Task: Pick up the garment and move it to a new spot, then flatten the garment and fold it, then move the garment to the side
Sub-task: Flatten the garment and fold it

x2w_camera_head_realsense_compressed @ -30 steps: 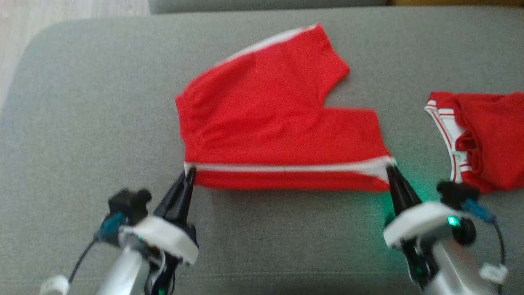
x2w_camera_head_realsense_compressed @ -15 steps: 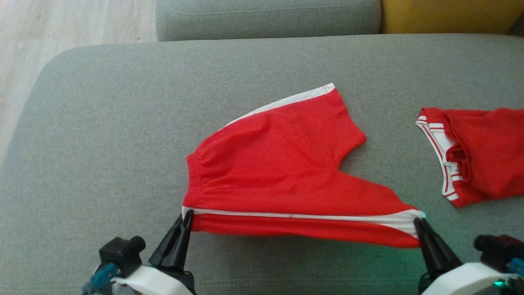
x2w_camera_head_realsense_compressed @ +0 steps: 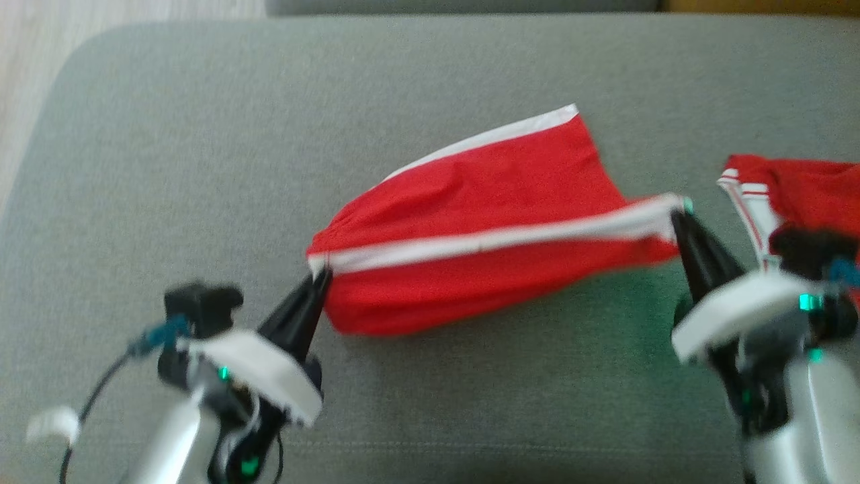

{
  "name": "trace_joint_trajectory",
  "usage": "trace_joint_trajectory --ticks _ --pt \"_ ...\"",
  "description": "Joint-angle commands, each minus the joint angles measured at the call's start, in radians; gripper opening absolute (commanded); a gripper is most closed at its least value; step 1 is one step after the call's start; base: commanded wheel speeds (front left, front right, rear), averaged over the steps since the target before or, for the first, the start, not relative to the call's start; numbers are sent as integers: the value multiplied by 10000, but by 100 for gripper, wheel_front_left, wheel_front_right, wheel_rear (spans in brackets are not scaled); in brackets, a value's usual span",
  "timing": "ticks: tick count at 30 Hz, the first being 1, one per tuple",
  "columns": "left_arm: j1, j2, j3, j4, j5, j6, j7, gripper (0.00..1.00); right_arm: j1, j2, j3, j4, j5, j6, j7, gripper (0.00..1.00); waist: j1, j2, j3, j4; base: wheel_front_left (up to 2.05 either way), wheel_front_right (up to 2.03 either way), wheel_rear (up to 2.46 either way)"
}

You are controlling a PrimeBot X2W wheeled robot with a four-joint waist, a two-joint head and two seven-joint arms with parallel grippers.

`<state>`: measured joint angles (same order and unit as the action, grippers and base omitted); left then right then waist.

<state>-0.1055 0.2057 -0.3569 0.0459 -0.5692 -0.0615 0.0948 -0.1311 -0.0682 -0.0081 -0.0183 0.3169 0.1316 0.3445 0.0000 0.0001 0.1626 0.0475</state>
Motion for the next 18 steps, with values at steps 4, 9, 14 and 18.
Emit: trace_joint_trajectory --ticks 4,9,14,18 --pt "-1485 30 292 401 -193 -245 171 0 -1719 -368 404 1009 233 -9 -38 0 0 -1 774 434 0 0 0" --pt "-2797 -177 188 1618 -427 -436 243 0 -3530 -529 774 2801 399 -9 -514 0 0 -1 1374 644 0 0 0" --pt "-3877 -406 88 2995 -725 -574 81 0 -4977 -691 1312 4420 405 -9 -1441 0 0 -1 1798 780 0 0 0" --pt "-4460 -550 -36 3919 -941 -641 -253 0 -5822 -756 1630 5578 478 -9 -2195 0 0 -1 2017 826 0 0 0"
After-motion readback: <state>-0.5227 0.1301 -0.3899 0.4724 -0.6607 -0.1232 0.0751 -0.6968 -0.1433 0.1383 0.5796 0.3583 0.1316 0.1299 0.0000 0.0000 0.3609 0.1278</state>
